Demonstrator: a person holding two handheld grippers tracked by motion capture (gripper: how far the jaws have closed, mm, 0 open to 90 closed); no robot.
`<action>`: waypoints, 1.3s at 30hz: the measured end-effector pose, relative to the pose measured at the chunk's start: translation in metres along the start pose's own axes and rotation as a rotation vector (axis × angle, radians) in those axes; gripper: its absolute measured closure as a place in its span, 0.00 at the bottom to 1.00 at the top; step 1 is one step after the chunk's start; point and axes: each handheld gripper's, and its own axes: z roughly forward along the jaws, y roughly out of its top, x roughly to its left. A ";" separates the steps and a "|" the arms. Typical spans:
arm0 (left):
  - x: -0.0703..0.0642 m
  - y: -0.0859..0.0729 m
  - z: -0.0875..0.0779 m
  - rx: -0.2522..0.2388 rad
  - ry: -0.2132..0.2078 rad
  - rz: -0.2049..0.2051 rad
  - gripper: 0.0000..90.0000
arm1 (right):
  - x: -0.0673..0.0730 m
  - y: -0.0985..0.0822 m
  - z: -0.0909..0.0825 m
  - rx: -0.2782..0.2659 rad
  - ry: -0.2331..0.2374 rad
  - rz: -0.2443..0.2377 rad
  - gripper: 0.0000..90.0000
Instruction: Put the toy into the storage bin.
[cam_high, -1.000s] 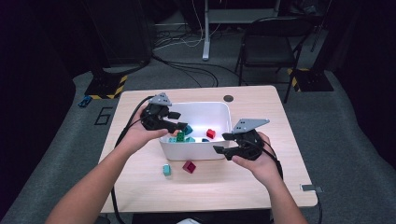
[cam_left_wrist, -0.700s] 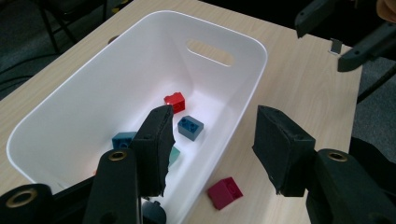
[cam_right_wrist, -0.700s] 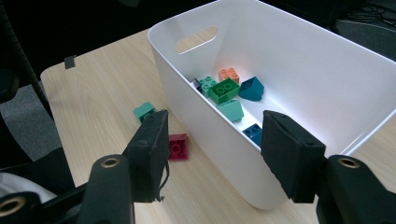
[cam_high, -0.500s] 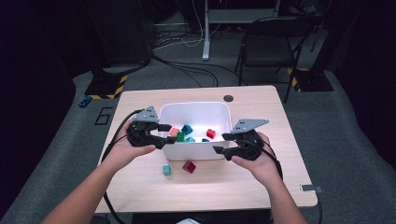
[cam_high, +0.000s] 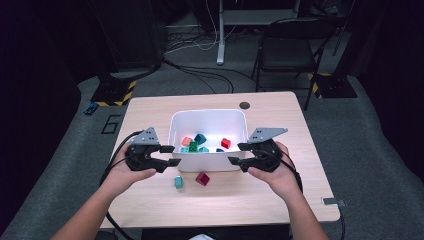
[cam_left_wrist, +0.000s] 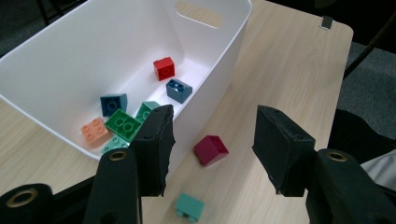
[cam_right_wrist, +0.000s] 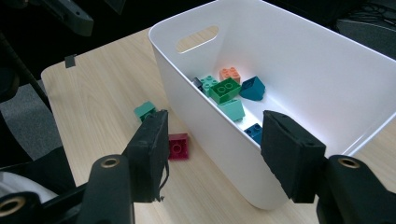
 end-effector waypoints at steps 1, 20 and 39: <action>0.000 -0.003 0.000 -0.005 0.005 -0.005 0.53 | 0.000 0.000 0.000 0.000 0.000 0.000 0.46; 0.010 -0.062 0.013 -0.008 0.023 -0.051 0.53 | 0.001 0.000 0.002 0.001 0.001 -0.009 0.46; 0.022 -0.101 0.060 0.029 0.018 -0.083 0.51 | 0.001 0.000 0.002 -0.002 -0.006 -0.001 0.46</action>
